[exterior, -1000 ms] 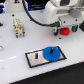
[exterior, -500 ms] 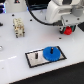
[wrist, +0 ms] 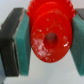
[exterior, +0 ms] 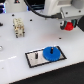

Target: Insert the blue gear onto the right peg, followed by the red gear

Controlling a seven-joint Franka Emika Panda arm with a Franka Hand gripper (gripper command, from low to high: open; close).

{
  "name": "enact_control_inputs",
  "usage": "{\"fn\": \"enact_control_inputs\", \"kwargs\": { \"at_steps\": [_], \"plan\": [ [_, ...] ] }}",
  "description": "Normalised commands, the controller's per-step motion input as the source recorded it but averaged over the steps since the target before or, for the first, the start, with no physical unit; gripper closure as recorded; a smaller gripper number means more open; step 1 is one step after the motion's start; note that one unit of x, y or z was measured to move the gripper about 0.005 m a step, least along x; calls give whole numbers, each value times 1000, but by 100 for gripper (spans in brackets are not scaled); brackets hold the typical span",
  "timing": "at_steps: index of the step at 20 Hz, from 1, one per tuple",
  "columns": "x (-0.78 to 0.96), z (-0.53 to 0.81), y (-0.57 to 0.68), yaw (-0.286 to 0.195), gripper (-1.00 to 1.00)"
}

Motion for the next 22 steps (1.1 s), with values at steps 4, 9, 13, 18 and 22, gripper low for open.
{"fn": "enact_control_inputs", "kwargs": {
  "at_steps": [4, 9, 13, 18, 22],
  "plan": [
    [481, 446, -666, 0, 100],
    [551, 328, -601, 0, 100],
    [675, 200, -366, 0, 100],
    [718, 129, -109, 0, 100],
    [636, 11, 0, 0, 100]
  ]
}}
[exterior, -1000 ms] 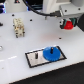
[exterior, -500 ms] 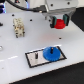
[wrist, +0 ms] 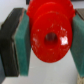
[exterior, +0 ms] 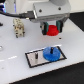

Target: Insert the blue gear onto the right peg, followed by the red gear

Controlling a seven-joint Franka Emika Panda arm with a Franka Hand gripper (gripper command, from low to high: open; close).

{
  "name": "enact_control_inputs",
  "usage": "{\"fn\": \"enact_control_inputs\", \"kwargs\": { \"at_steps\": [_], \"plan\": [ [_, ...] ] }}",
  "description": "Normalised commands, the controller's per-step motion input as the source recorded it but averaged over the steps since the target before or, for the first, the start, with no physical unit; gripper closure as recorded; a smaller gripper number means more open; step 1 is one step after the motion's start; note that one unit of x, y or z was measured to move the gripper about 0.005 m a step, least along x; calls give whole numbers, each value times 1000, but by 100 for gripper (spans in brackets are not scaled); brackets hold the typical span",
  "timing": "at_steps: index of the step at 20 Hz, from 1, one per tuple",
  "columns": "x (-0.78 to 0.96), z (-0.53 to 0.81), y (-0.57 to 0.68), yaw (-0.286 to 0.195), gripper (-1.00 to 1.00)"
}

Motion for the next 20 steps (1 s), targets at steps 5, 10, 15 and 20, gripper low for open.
{"fn": "enact_control_inputs", "kwargs": {
  "at_steps": [5, 10, 15, 20],
  "plan": [
    [443, 0, 0, 0, 100],
    [303, -58, -45, 0, 100],
    [310, -195, -71, 0, 100],
    [329, -109, 0, 0, 100]
  ]
}}
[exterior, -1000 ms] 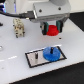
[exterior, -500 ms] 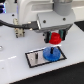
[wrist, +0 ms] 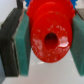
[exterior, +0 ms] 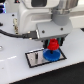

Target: Insert the blue gear onto the right peg, followed by the red gear

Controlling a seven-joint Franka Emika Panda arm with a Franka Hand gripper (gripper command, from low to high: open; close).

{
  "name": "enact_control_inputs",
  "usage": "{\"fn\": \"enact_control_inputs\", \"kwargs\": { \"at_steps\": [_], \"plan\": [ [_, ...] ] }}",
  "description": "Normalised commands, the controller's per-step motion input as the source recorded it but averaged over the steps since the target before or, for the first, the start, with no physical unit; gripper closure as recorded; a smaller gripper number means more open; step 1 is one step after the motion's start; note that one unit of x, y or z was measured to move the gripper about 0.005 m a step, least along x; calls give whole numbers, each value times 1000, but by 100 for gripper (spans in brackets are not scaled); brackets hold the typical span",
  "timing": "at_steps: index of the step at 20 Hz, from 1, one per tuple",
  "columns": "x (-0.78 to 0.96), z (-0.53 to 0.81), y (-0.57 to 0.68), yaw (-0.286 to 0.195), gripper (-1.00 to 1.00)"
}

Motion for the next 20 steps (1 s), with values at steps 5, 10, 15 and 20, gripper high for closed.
{"fn": "enact_control_inputs", "kwargs": {
  "at_steps": [5, 10, 15, 20],
  "plan": [
    [257, 269, 8, 0, 100],
    [327, 94, -100, 0, 100],
    [419, 28, -105, 0, 100],
    [362, -62, -172, 0, 100]
  ]
}}
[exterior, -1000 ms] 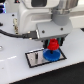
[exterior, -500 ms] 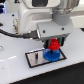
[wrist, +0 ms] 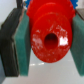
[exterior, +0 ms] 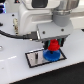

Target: Insert the blue gear onto the right peg, followed by the red gear

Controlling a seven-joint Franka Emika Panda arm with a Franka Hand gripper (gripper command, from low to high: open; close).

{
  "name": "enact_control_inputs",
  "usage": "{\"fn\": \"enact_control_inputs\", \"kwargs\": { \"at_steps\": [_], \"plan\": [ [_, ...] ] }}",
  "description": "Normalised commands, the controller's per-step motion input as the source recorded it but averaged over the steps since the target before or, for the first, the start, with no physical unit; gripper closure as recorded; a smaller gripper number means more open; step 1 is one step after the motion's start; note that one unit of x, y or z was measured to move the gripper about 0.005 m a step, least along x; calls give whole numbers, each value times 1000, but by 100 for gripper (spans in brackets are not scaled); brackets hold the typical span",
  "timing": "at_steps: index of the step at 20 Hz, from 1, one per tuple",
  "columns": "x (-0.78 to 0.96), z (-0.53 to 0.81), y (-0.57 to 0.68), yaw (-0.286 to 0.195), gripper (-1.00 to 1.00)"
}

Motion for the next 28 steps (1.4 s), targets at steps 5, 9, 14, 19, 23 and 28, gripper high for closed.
{"fn": "enact_control_inputs", "kwargs": {
  "at_steps": [5, 9, 14, 19, 23, 28],
  "plan": [
    [281, 362, -93, 0, 100],
    [154, 377, -90, 0, 100],
    [280, 119, -159, 0, 100],
    [307, -205, -148, 0, 100],
    [179, -266, -38, 0, 100],
    [34, -156, 29, 0, 100]
  ]
}}
